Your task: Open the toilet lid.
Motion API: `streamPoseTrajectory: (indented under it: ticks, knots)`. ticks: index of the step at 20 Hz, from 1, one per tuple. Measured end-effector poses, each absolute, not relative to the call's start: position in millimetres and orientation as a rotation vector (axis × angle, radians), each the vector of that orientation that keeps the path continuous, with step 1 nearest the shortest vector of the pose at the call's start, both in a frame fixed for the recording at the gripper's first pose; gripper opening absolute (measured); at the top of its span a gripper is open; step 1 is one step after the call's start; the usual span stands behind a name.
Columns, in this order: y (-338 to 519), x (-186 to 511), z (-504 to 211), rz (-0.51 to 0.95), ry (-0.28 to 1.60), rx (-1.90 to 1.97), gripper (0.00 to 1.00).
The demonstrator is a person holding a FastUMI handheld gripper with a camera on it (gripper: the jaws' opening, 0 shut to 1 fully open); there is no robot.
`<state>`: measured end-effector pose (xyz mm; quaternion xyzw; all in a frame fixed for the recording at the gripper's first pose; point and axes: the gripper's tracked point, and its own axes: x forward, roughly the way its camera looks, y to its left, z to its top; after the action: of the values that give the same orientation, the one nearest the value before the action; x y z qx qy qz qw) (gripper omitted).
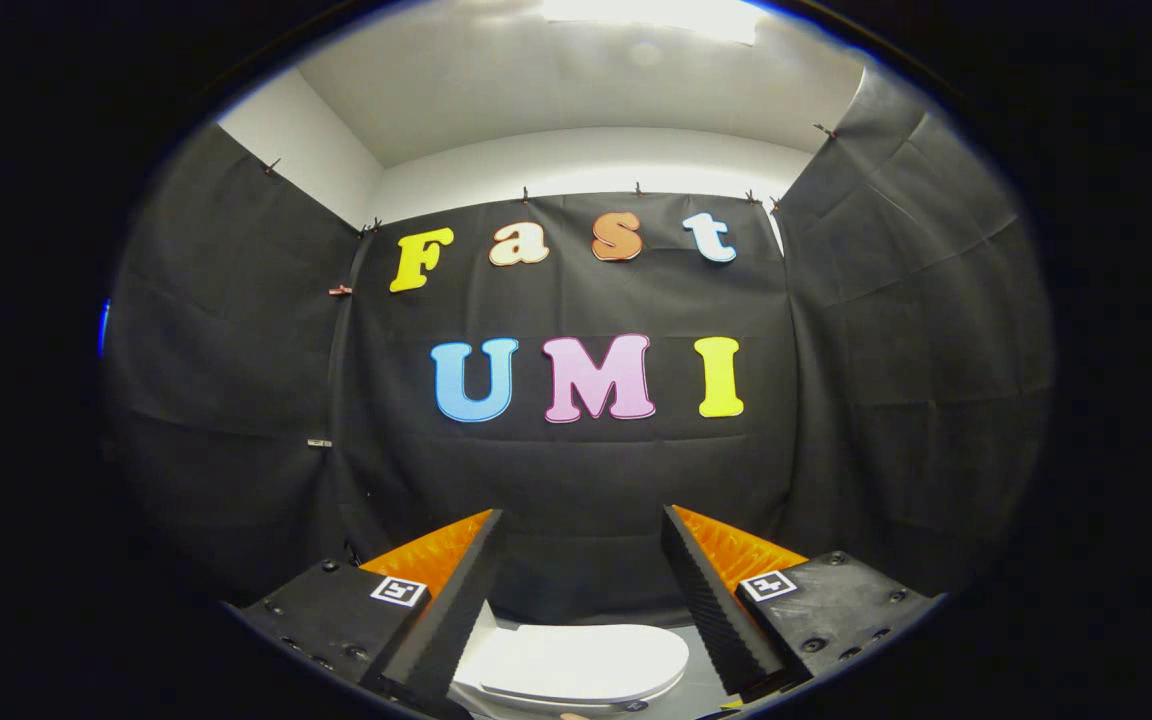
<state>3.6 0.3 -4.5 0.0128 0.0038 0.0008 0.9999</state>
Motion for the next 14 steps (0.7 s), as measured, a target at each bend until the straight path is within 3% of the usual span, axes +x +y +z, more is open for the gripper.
streamPoseTrajectory:
  ticks: [14]
  knots:
    - [-74, 33, -86, -0.1, 0.131, 0.167, 0.98]
